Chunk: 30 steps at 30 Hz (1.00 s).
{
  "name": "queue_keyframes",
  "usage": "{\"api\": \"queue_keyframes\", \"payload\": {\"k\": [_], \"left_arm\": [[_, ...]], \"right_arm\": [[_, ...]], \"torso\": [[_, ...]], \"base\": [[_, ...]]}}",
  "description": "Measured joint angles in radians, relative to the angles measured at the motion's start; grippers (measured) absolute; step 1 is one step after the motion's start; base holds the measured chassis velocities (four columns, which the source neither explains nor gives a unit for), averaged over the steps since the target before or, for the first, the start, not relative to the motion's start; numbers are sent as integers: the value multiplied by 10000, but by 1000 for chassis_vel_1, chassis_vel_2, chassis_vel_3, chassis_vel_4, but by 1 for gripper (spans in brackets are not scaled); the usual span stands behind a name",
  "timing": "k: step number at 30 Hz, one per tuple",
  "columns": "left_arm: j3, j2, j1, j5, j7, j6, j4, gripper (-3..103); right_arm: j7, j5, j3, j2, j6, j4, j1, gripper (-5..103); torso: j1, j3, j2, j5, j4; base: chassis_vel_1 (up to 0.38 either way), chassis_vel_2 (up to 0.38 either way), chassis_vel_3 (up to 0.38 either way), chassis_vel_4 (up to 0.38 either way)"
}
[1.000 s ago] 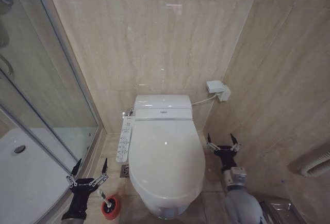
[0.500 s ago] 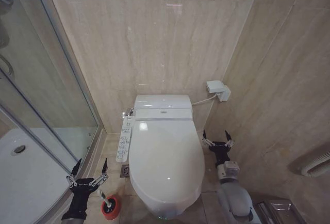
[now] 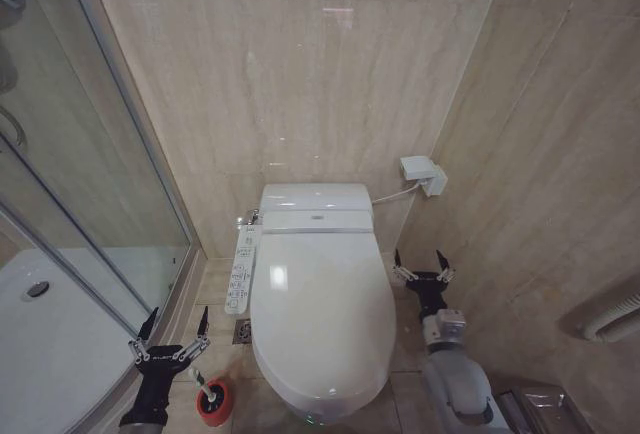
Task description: Open the toilet lid, clean the toilet bowl with a toilet brush, close the toilet lid, and flush.
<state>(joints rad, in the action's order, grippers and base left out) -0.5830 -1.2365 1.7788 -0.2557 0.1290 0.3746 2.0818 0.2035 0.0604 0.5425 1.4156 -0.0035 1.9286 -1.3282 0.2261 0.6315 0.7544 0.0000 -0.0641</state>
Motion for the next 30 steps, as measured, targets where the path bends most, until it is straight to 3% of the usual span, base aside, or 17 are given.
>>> {"api": "queue_keyframes", "payload": {"k": [30], "left_arm": [[0,0,0,0,0,0,-1,100]], "right_arm": [[47,25,13,0,5,36,-12,100]], "torso": [[0,0,0,0,0]], "base": [[0,0,0,0]]}}
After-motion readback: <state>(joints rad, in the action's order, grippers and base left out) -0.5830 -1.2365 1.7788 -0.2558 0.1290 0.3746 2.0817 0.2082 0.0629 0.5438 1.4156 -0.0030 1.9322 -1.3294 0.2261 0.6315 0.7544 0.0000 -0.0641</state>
